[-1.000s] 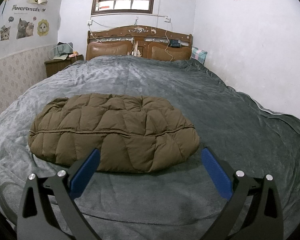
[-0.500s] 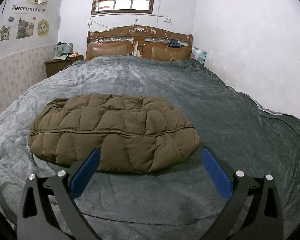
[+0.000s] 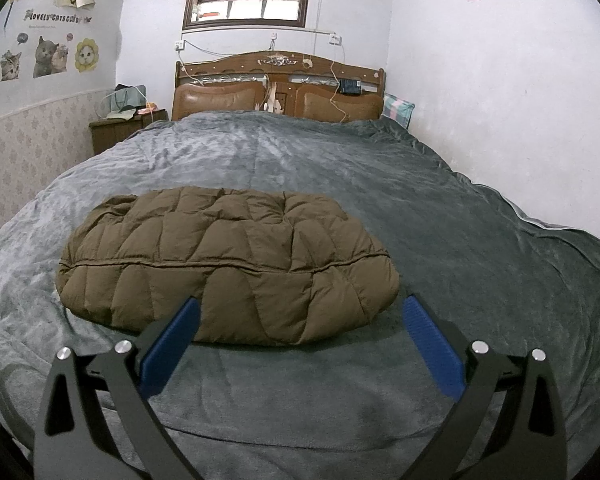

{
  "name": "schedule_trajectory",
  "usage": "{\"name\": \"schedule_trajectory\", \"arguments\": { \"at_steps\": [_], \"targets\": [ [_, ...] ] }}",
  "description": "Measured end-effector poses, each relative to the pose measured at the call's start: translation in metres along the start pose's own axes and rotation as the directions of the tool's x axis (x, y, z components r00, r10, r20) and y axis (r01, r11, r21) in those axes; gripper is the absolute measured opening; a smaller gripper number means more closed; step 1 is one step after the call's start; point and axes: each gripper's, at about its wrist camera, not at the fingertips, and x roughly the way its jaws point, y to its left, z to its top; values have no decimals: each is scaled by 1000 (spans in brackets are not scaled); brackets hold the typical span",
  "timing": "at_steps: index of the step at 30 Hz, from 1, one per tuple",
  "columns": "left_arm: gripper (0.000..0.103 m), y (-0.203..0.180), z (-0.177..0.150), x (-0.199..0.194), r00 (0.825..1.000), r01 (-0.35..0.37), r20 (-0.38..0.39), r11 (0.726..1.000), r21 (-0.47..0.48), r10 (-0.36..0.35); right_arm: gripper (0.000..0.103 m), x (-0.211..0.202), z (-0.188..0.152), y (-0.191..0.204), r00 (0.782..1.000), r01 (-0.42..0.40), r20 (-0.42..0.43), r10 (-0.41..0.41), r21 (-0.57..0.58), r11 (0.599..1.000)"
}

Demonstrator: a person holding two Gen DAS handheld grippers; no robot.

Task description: Fold large clothes

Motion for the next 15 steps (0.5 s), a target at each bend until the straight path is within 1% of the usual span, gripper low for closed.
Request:
{"name": "schedule_trajectory", "arguments": {
  "at_steps": [15],
  "targets": [
    [100, 0, 0, 1, 1000, -8, -15, 1000, -6, 8, 101, 0, -1, 0, 1000, 0, -3, 0, -1, 1000]
  ]
}}
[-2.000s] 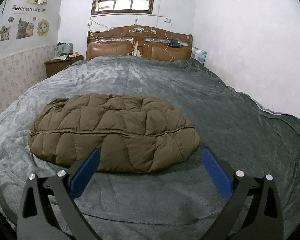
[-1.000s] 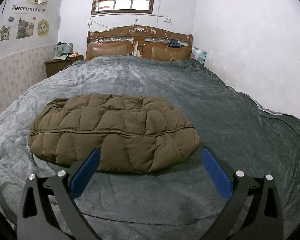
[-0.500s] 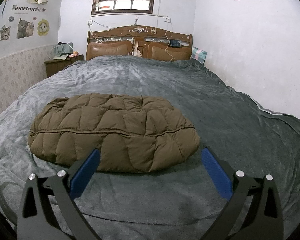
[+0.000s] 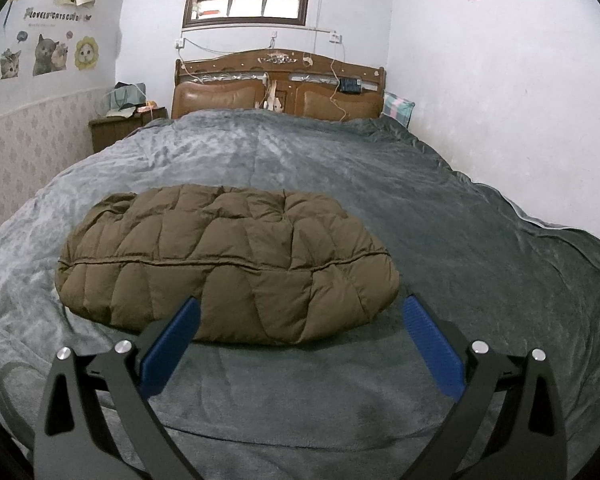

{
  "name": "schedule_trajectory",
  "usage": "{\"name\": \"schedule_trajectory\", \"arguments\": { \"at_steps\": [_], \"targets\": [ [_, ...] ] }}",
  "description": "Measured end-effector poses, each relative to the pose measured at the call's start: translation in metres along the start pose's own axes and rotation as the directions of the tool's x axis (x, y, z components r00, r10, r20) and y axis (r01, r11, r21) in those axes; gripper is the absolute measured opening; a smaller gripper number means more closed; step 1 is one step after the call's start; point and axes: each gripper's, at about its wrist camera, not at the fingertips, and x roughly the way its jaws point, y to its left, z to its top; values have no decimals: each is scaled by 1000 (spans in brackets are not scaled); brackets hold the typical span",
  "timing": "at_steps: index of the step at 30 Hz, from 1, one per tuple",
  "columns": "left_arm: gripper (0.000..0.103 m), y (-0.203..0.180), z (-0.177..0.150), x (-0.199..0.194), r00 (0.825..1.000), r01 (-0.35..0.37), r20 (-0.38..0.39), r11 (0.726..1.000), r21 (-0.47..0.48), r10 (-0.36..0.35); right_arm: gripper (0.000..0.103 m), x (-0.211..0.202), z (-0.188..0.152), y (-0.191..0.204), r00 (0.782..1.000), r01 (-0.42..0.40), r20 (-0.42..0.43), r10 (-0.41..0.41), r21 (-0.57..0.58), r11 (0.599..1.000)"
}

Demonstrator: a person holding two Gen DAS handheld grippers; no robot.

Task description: Fold large clothes

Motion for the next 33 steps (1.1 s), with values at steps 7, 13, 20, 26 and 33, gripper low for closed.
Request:
{"name": "schedule_trajectory", "arguments": {
  "at_steps": [7, 13, 20, 26, 33],
  "targets": [
    [100, -1, 0, 0, 1000, -4, -3, 1000, 0, 4, 101, 0, -1, 0, 1000, 0, -1, 0, -2, 1000],
    [100, -1, -1, 0, 1000, -5, -4, 1000, 0, 5, 101, 0, -1, -1, 1000, 0, -1, 0, -2, 1000],
    [100, -3, -1, 1, 1000, -8, -8, 1000, 7, 8, 101, -1, -2, 0, 1000, 0, -2, 0, -4, 1000],
    [100, -4, -1, -2, 1000, -21, -1, 1000, 19, 21, 101, -1, -3, 0, 1000, 2, -5, -2, -10, 1000],
    [100, -12, -2, -4, 1000, -24, 2, 998, 61, 24, 101, 0, -2, -1, 1000, 2, -6, -2, -4, 1000]
  ]
}}
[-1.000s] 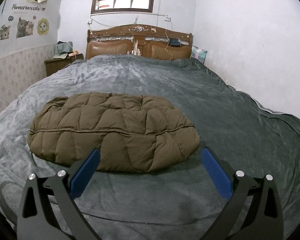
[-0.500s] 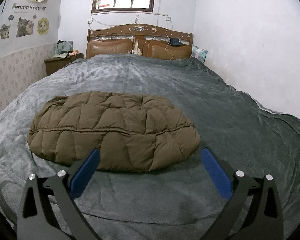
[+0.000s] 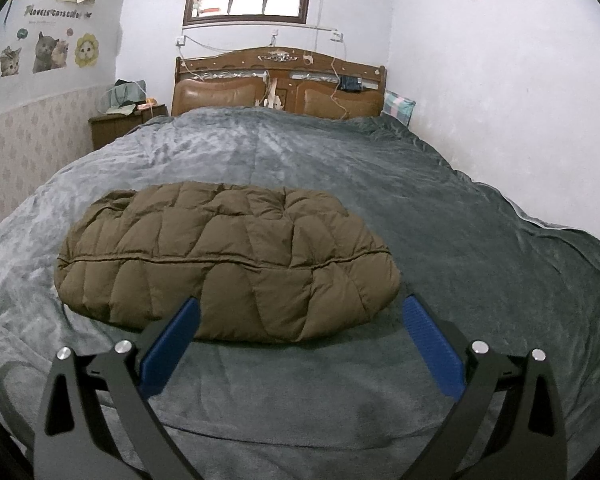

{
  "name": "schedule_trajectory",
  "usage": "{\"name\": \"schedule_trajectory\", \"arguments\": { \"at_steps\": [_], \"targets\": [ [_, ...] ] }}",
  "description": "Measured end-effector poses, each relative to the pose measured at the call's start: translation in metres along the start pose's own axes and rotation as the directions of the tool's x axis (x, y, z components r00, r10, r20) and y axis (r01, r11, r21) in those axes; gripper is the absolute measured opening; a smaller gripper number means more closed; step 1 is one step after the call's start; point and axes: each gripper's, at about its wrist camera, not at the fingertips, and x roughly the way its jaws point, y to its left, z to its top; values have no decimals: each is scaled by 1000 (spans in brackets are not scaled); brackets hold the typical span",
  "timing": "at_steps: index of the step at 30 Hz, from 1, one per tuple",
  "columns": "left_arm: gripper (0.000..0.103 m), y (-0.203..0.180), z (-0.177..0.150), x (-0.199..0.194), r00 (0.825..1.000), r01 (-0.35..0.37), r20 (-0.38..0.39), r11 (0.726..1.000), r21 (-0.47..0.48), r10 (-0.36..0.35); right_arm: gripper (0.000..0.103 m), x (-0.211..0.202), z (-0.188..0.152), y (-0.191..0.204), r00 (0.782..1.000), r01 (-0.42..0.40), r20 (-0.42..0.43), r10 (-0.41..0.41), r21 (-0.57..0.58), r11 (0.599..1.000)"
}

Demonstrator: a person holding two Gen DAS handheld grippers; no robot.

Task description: Fold large clothes

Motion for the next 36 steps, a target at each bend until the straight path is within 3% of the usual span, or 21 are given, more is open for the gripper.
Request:
{"name": "schedule_trajectory", "arguments": {
  "at_steps": [7, 12, 19, 36],
  "targets": [
    [100, -1, -2, 3, 999, 34, -8, 999, 12, -34, 101, 1, -2, 2, 1000, 0, 0, 0, -2, 1000],
    [100, 3, -4, 4, 998, 63, -13, 998, -30, -63, 101, 0, -2, 1, 1000, 1, -1, -1, -3, 1000],
    [100, 5, -4, 4, 1000, 8, -12, 999, -41, -9, 101, 0, -3, 1, 1000, 1, -1, -1, -4, 1000],
    [100, 5, -4, 9, 999, 30, -23, 999, -31, -31, 101, 0, -2, 1, 1000, 1, -1, -1, -3, 1000]
  ]
}}
